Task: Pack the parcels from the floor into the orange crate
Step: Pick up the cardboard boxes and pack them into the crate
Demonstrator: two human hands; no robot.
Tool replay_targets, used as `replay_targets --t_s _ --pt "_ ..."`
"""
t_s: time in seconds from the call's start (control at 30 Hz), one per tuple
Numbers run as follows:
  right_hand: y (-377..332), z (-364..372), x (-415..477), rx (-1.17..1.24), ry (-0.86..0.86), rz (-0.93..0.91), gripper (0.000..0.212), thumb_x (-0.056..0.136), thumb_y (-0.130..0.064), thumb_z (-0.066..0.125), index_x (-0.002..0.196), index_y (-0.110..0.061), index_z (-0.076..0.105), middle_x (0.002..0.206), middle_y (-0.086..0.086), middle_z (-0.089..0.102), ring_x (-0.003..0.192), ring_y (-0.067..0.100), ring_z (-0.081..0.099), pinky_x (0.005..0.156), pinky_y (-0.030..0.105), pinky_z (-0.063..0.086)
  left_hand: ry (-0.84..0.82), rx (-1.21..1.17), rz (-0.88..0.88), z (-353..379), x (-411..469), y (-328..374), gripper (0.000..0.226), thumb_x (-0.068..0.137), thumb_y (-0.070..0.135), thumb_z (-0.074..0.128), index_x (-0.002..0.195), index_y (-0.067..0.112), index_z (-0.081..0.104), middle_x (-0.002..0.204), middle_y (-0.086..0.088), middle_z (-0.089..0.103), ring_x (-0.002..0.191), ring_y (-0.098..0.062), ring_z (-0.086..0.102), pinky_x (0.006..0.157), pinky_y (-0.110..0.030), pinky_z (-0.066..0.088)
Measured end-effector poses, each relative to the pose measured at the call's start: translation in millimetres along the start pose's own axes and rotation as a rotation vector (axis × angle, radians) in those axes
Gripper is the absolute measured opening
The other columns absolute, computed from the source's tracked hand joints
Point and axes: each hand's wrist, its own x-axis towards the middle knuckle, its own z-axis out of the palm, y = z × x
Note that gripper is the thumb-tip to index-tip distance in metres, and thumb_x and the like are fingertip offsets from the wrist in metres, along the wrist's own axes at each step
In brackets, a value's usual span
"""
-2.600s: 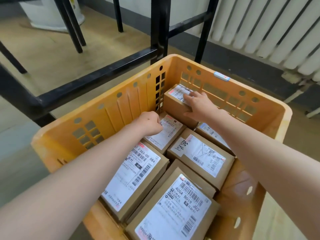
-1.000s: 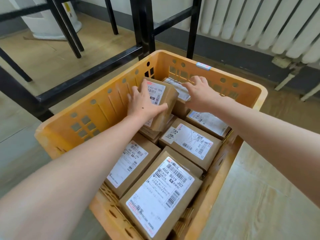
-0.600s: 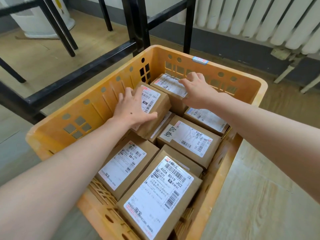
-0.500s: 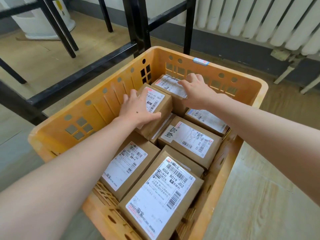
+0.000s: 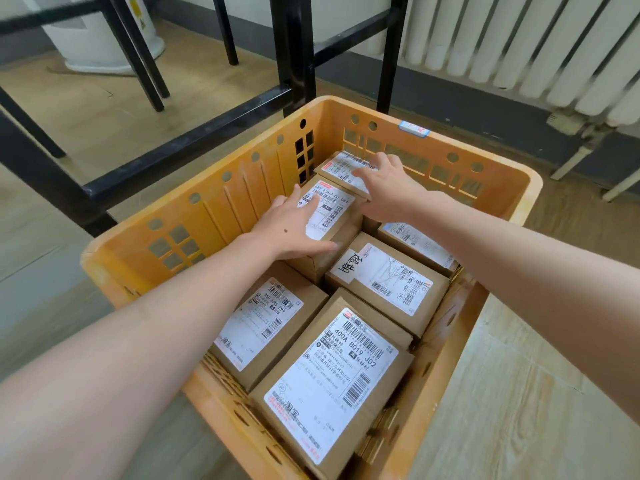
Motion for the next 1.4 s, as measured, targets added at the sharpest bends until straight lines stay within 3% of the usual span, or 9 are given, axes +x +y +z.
replay_targets --t_s 0.1,0.17,0.3,0.37,0.43,0.6,0.77,1.13,1.4 --pt "-6.7 -6.5 -1.2 0.014 0.016 -0.023 0.067 0.084 -0.027 0.066 0.144 -0.022 0.036 0.149 0.014 0.026 0.139 0.034 0.017 0.109 0.049 0.03 0.023 -0.212 0.04 -6.3 -8.7 -7.7 0.09 0.078 0.072 0.05 0.151 0.031 0.016 0.16 -0.008 0.003 0.147 -0.026 0.005 0.117 -0.046 0.006" --pt "-9.4 -12.3 -2.3 0.017 0.042 -0.055 0.067 0.084 -0.027 0.067 0.144 -0.022 0.036 0.147 0.013 0.029 0.138 0.033 0.019 0.109 0.047 0.031 0.221 -0.36 0.044 -13.5 -18.0 -13.4 0.068 0.088 0.054 0.053 0.146 0.026 0.034 0.155 -0.007 0.028 0.143 -0.025 0.021 0.114 -0.042 0.017" --pt "-10.8 -20.9 -5.5 0.021 0.074 -0.104 0.062 0.084 -0.025 0.066 0.141 -0.022 0.04 0.141 0.012 0.036 0.134 0.032 0.024 0.105 0.046 0.034 0.589 -0.238 0.367 -33.8 -49.0 -1.9 0.035 0.082 0.043 0.049 0.092 0.011 0.06 0.092 -0.001 0.054 0.09 -0.017 0.049 0.077 -0.03 0.041" --pt "-11.3 -21.1 -7.6 0.011 0.067 -0.114 0.06 0.084 -0.025 0.066 0.138 -0.021 0.042 0.138 0.012 0.038 0.132 0.031 0.026 0.103 0.045 0.036 0.42 -0.149 0.616 -32.7 -69.7 14.2 0.03 0.079 0.048 0.052 0.077 0.018 0.051 0.076 0.006 0.05 0.068 -0.01 0.045 0.061 -0.027 0.04" --pt "-12.4 -20.3 -9.7 -0.002 0.058 -0.116 0.058 0.083 -0.025 0.066 0.137 -0.021 0.043 0.137 0.011 0.04 0.13 0.031 0.028 0.102 0.043 0.037 0.115 -0.135 0.617 -19.9 -85.0 29.7 0.037 0.076 0.062 0.055 0.083 0.027 0.046 0.08 0.011 0.05 0.066 0.0 0.045 0.059 -0.023 0.04" --pt "-15.5 -23.2 -11.1 0.0 0.054 -0.107 0.058 0.083 -0.026 0.066 0.137 -0.022 0.044 0.134 0.011 0.041 0.128 0.031 0.03 0.1 0.045 0.038 -0.343 -0.375 0.261 4.1 -92.2 42.9 0.07 0.064 0.077 0.06 0.115 0.032 0.044 0.105 0.008 0.056 0.084 -0.004 0.056 0.07 -0.024 0.05" --pt "-15.7 -22.9 -15.2 -0.001 0.046 -0.119 0.057 0.082 -0.026 0.067 0.135 -0.022 0.045 0.133 0.011 0.041 0.127 0.032 0.03 0.099 0.045 0.039 -0.663 -0.607 0.043 14.2 -89.9 40.0 0.072 0.061 0.059 0.077 0.12 0.032 0.046 0.11 0.014 0.063 0.1 -0.008 0.063 0.089 -0.035 0.055" --pt "-7.8 -26.8 -21.8 -0.016 0.026 -0.106 0.054 0.085 -0.027 0.065 0.135 -0.022 0.045 0.133 0.012 0.04 0.126 0.031 0.03 0.099 0.045 0.038 -0.963 -0.958 0.055 2.1 -91.6 35.0 0.051 0.078 0.006 0.072 0.115 0.033 0.05 0.114 -0.003 0.069 0.113 -0.026 0.063 0.097 -0.051 0.048" --pt "-10.7 -26.9 -21.3 -0.032 0.058 -0.092 0.058 0.084 -0.027 0.066 0.137 -0.021 0.043 0.133 0.013 0.04 0.126 0.032 0.031 0.1 0.046 0.038 -0.678 -0.816 0.096 -84.7 -79.4 -11.6 0.06 0.073 0.018 0.076 0.124 0.04 0.052 0.107 0.0 0.072 0.099 -0.02 0.07 0.072 -0.031 0.059"
